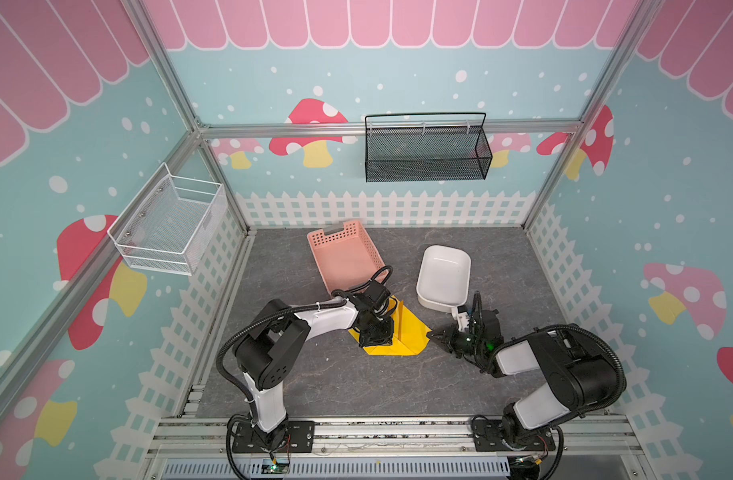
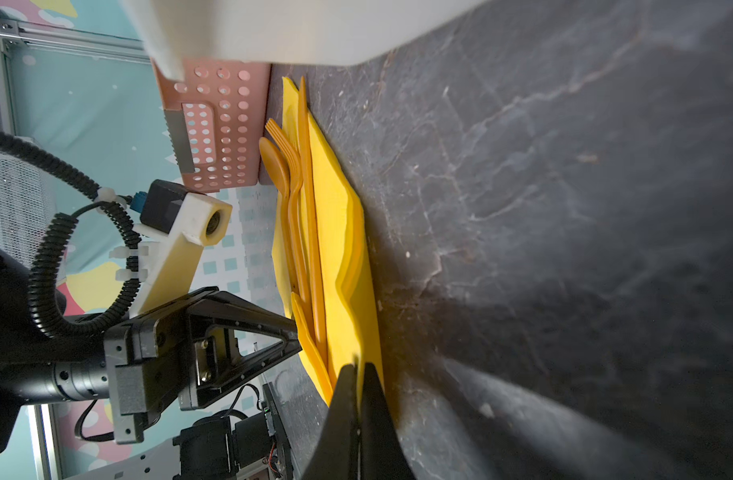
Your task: Place the utensils on the paper napkin and roll it up
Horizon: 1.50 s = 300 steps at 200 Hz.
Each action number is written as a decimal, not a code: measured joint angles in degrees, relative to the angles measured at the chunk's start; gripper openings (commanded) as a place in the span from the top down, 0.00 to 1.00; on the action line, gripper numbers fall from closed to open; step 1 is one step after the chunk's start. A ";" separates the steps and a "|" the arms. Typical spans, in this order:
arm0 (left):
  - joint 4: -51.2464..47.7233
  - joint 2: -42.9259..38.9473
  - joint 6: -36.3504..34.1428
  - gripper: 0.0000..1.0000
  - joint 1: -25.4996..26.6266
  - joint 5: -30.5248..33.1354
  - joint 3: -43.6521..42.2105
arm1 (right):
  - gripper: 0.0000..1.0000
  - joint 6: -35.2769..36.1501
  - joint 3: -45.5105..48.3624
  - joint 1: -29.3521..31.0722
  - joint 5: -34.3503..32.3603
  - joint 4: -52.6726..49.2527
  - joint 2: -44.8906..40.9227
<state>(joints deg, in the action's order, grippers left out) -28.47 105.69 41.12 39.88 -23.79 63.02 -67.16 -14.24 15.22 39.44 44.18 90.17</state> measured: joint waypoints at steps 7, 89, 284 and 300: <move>0.00 0.00 0.00 0.99 0.00 0.00 0.00 | 0.99 -0.24 0.00 0.22 -0.02 0.02 -0.04; 0.00 0.00 0.00 0.98 0.00 -0.02 0.00 | 0.99 -2.21 -0.46 2.91 -1.16 -0.46 -2.58; 0.26 0.00 0.04 0.99 -0.04 -0.24 -0.63 | 0.99 -1.29 -6.88 5.57 -2.82 -10.05 -2.99; 0.26 0.00 0.04 0.99 -0.07 -0.26 -0.63 | 0.99 -1.31 -7.61 6.14 -3.02 -10.56 -2.99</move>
<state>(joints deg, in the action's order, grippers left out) -28.21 105.69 41.17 39.81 -24.05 62.39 -68.47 -21.85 21.37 36.42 33.63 87.18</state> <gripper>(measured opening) 0.055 0.043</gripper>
